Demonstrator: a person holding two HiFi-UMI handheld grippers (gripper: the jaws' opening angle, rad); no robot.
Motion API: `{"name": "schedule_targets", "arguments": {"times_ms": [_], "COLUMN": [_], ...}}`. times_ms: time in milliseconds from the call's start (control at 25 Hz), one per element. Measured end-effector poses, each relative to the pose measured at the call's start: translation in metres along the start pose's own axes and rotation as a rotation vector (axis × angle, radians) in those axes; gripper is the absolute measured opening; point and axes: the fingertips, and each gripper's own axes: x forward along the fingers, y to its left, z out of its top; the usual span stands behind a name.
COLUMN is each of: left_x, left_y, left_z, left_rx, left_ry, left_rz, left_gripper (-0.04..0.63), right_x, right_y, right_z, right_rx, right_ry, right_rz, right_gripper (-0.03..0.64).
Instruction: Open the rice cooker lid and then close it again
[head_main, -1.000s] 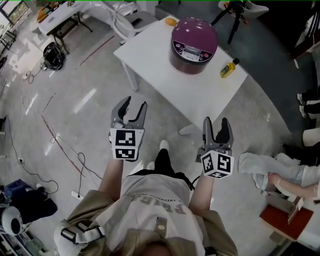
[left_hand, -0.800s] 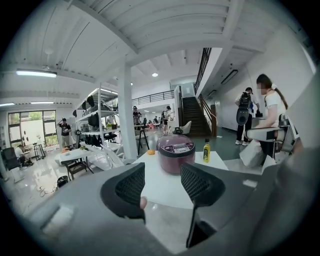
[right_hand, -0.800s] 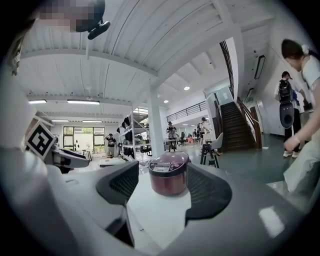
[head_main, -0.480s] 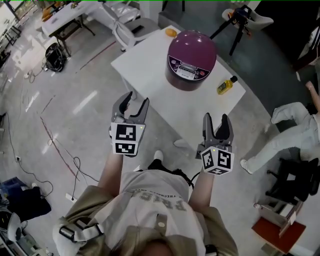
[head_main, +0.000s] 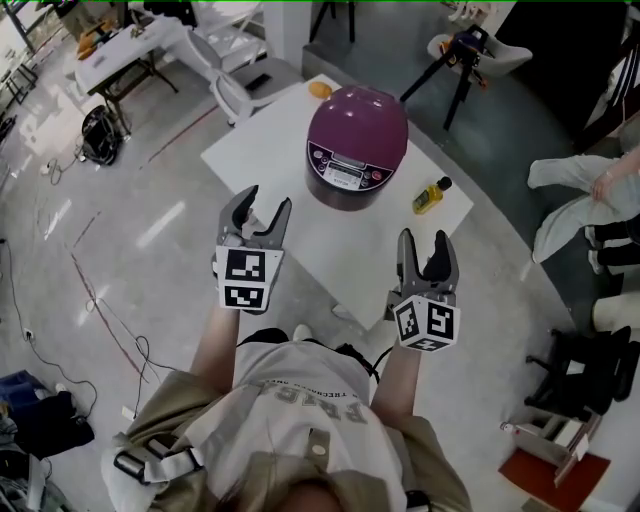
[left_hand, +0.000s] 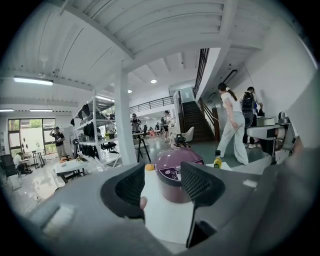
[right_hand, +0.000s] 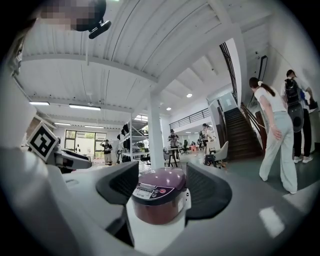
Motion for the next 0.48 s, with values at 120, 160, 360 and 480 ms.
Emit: {"name": "schedule_targets", "arguments": {"times_ms": [120,160,360,480], "left_x": [0.010,0.013,0.021,0.026], "left_y": [-0.005,-0.006,-0.010,-0.011], "left_z": [-0.001,-0.001,-0.004,-0.010], "left_rx": [0.008,0.012,0.025,0.022], "left_ry": [0.009,0.014,0.039,0.052], "left_rz": [-0.008,-0.009,-0.017,-0.032], "left_gripper": [0.235,0.235,0.235,0.235], "right_x": [0.004,0.005,0.006,0.009], "right_y": [-0.011,-0.014,-0.024,-0.028], "right_z": [-0.001,-0.002,-0.011,-0.019], "right_rx": [0.013,0.017,0.040,0.053], "right_ry": [-0.005,-0.006,0.012,0.032], "right_rz": [-0.010,-0.013,-0.028,-0.037], "right_gripper": [0.276,0.276,0.276,0.276]}}
